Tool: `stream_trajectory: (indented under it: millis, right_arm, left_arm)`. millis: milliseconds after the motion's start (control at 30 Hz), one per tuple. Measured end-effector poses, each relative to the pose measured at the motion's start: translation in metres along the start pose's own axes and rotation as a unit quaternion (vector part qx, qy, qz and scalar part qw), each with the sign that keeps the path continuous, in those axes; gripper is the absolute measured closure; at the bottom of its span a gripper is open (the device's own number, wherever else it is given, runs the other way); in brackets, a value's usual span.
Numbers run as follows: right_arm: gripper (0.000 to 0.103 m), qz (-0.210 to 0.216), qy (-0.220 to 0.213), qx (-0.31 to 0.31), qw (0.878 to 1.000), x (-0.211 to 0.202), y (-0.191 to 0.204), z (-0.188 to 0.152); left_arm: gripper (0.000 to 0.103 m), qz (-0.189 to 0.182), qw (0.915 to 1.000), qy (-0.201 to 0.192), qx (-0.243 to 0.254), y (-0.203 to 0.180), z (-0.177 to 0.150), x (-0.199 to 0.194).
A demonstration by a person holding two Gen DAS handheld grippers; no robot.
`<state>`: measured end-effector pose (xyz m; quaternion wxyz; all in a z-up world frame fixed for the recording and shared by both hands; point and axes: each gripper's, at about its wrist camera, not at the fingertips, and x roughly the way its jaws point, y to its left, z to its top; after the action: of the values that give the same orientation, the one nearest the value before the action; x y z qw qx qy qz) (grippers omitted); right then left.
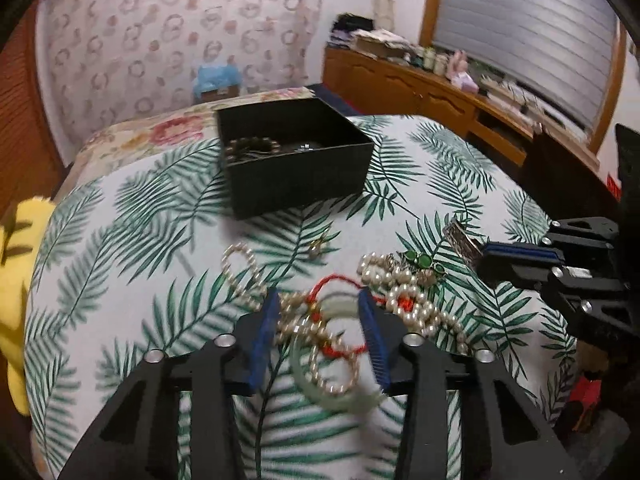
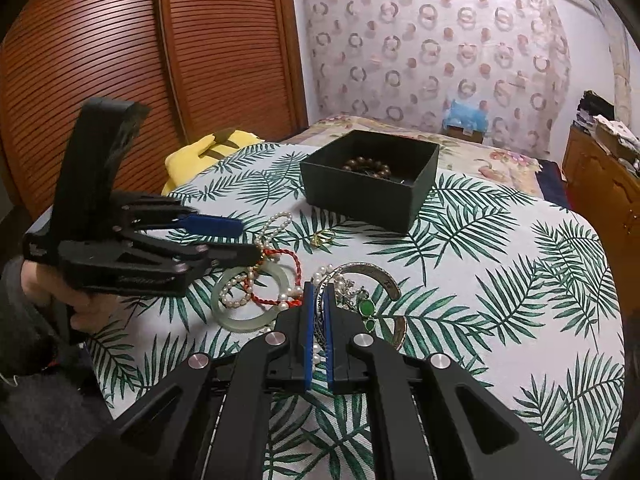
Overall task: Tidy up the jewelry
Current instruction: 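Grasp the red string bracelet with the left tool while the right tool grasps the silver bangle, then carry the red string bracelet with the left tool while the right tool carries the bangle to the box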
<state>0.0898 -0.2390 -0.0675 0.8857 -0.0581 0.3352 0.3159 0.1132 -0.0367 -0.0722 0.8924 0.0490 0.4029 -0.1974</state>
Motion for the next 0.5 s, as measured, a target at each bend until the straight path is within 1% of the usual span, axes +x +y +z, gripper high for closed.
stream_trajectory:
  millis: [67, 133, 200, 300, 367, 467, 500]
  right_arm:
    - [0.098, 0.001, 0.000, 0.001, 1.000, 0.000, 0.000, -0.001]
    - [0.098, 0.001, 0.001, 0.002, 1.000, 0.001, -0.001, -0.002]
    - [0.098, 0.001, 0.000, 0.004, 1.000, 0.001, -0.002, -0.002]
    - [0.098, 0.002, 0.001, 0.003, 1.000, 0.000, -0.002, -0.004]
    - [0.098, 0.004, 0.002, 0.003, 1.000, 0.001, -0.002, -0.005]
    - [0.098, 0.005, 0.003, 0.003, 1.000, 0.002, -0.002, -0.006]
    - [0.098, 0.005, 0.003, 0.003, 1.000, 0.002, -0.002, -0.006]
  left_arm:
    - [0.068, -0.014, 0.9998, 0.012, 0.008, 0.000, 0.008, 0.009]
    - [0.068, -0.029, 0.9989, 0.034, 0.013, 0.001, 0.015, 0.021]
    - [0.068, -0.030, 0.9983, 0.048, 0.014, 0.003, 0.019, 0.030]
    - [0.068, -0.038, 0.9976, 0.056, 0.015, 0.003, 0.020, 0.035]
    - [0.068, -0.037, 0.9975, 0.059, 0.015, 0.005, 0.020, 0.037]
    - [0.084, -0.034, 0.9973, 0.063, 0.015, 0.006, 0.020, 0.037]
    - [0.094, -0.035, 0.9973, 0.063, 0.015, 0.007, 0.020, 0.037]
